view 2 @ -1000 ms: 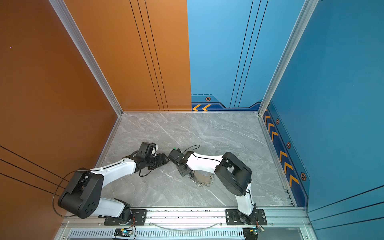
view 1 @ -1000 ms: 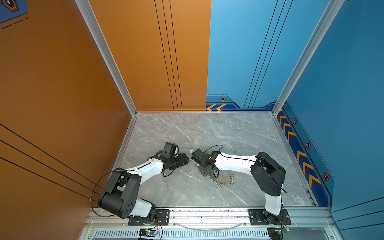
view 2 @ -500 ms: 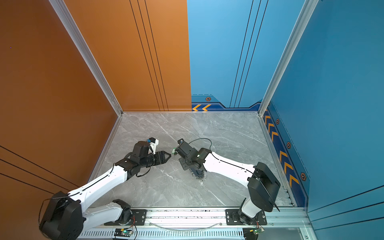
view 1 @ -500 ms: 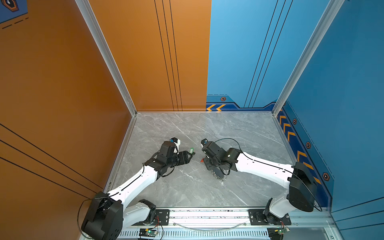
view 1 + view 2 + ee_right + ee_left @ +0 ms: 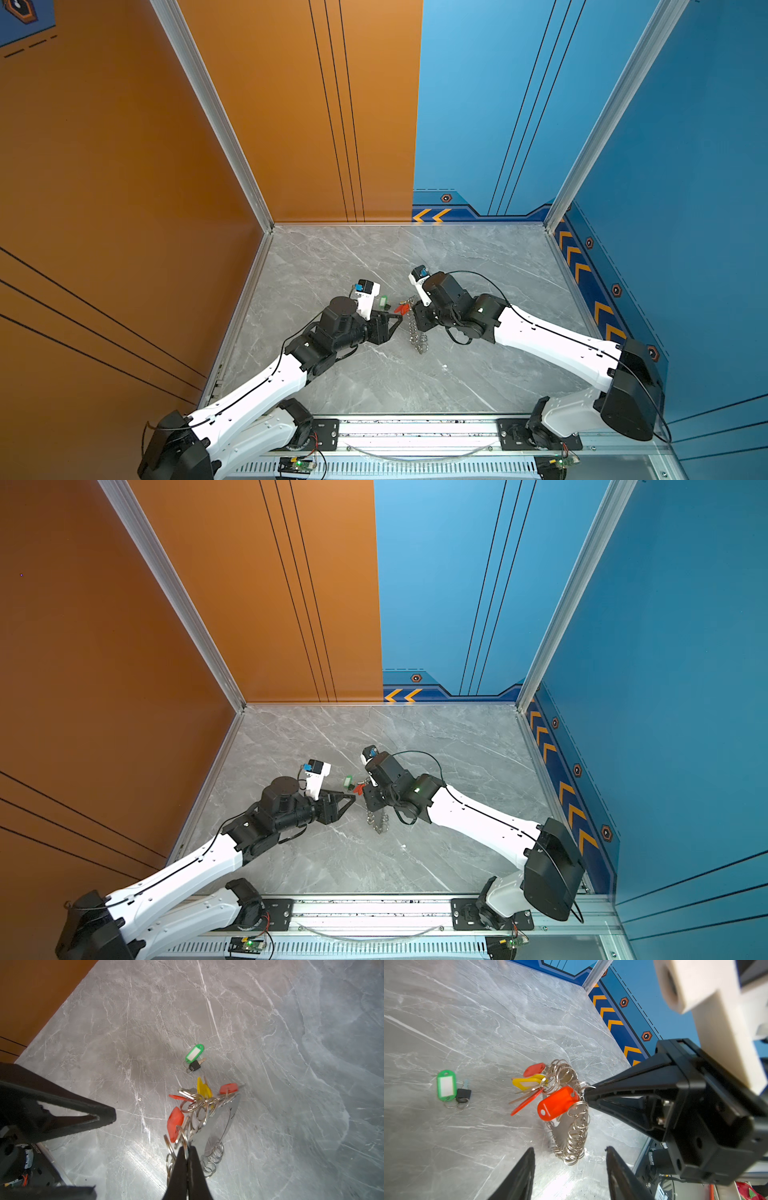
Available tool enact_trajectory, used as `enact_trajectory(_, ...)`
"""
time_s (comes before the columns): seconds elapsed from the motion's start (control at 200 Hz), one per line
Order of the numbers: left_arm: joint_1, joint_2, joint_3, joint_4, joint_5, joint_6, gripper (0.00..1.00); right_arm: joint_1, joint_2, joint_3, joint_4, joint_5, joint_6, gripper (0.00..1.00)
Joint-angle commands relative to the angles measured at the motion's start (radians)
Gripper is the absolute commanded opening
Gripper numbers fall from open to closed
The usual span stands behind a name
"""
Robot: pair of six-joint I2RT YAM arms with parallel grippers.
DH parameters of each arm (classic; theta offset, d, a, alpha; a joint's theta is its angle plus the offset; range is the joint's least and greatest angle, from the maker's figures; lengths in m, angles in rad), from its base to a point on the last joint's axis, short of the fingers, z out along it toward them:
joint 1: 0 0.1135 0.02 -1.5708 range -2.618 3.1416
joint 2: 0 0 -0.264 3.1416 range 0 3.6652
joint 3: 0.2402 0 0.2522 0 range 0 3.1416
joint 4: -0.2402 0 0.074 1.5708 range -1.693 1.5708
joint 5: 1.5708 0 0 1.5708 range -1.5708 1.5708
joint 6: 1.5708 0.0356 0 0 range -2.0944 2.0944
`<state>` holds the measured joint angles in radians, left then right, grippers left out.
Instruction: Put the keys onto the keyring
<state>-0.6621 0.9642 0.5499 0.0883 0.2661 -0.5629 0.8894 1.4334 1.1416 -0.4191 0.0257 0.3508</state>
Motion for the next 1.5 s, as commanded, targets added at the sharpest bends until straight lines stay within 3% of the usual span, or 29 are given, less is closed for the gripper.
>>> enact_trajectory(0.0,-0.005,0.022,-0.026,0.117,0.052,0.031,0.55,-0.007,-0.039,-0.013,0.06,-0.042,0.015,0.02)
enact_trajectory(0.255,0.015,0.049,-0.07,0.258,0.164,0.123,0.55,-0.012,-0.072,-0.045,0.083,-0.085,-0.012,0.02)
enact_trajectory(0.425,0.038,0.068,-0.058,0.285,0.225,0.154,0.47,-0.014,-0.079,-0.05,0.084,-0.107,-0.033,0.02)
enact_trajectory(1.016,0.082,0.123,-0.031,0.304,0.335,0.157,0.42,-0.015,-0.107,-0.058,0.092,-0.133,-0.049,0.02)
enact_trajectory(1.496,0.076,0.136,-0.027,0.305,0.344,0.155,0.17,-0.006,-0.092,-0.058,0.095,-0.12,-0.045,0.02)
